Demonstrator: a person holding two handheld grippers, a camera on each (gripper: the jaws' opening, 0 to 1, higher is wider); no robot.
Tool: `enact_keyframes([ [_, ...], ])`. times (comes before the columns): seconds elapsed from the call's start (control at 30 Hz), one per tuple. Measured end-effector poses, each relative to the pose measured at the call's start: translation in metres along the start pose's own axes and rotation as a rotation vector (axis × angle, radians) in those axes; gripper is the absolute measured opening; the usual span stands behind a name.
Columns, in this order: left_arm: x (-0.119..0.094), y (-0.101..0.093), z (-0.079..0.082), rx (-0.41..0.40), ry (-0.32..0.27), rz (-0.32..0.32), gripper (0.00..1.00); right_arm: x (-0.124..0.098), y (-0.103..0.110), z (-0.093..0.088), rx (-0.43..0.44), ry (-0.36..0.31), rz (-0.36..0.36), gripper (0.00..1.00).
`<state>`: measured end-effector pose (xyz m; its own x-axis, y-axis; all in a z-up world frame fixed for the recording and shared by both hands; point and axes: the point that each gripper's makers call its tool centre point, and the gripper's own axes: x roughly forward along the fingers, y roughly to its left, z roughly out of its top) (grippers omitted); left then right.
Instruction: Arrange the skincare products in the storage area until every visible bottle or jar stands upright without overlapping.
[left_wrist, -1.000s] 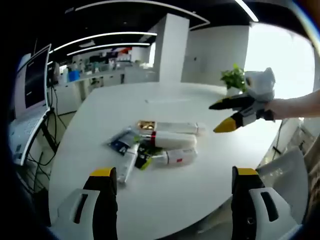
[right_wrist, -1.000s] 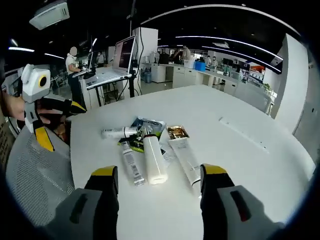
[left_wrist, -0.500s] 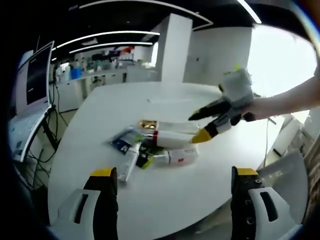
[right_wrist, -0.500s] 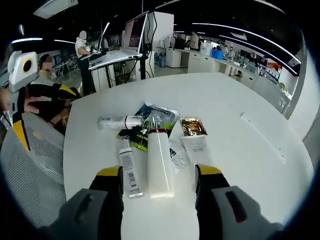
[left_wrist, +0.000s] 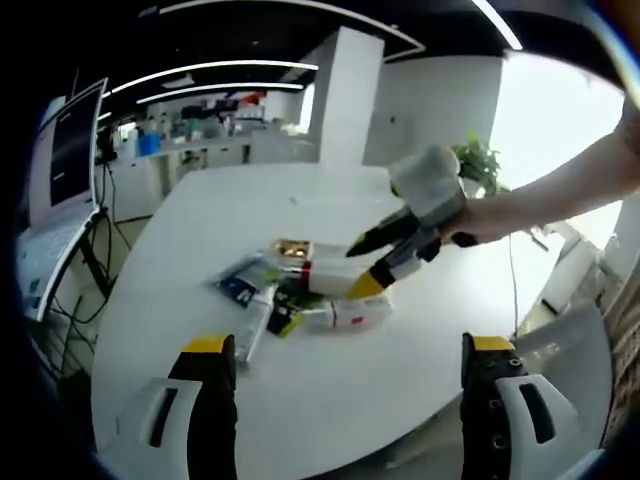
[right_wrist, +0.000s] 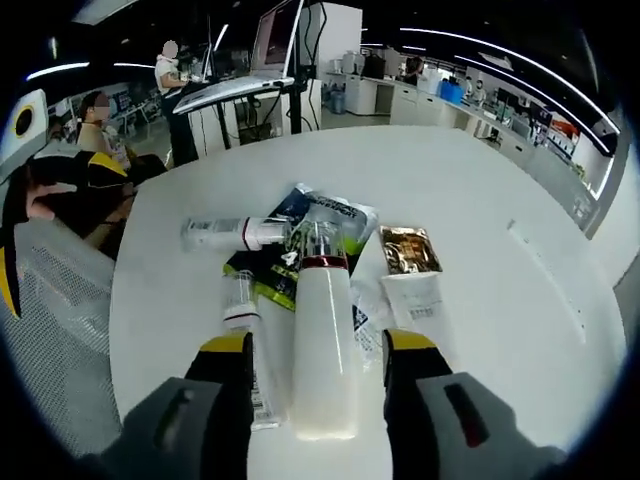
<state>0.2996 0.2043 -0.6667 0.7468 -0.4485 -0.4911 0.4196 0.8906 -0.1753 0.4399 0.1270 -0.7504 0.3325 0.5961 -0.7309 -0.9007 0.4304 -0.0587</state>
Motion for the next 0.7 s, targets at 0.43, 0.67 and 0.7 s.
enact_keyframes([
  [0.43, 0.0, 0.003, 0.001, -0.028, -0.012, 0.0, 0.91, 0.027, -0.007, 0.005, -0.037, 0.076, 0.014, 0.45],
  [0.67, 0.001, 0.003, 0.001, -0.038, -0.012, -0.007, 0.91, 0.041, -0.008, -0.003, -0.078, 0.162, 0.017, 0.42],
  [0.7, 0.001, 0.003, 0.001, -0.038, -0.012, -0.007, 0.91, 0.041, -0.008, -0.004, -0.074, 0.174, 0.02, 0.42],
])
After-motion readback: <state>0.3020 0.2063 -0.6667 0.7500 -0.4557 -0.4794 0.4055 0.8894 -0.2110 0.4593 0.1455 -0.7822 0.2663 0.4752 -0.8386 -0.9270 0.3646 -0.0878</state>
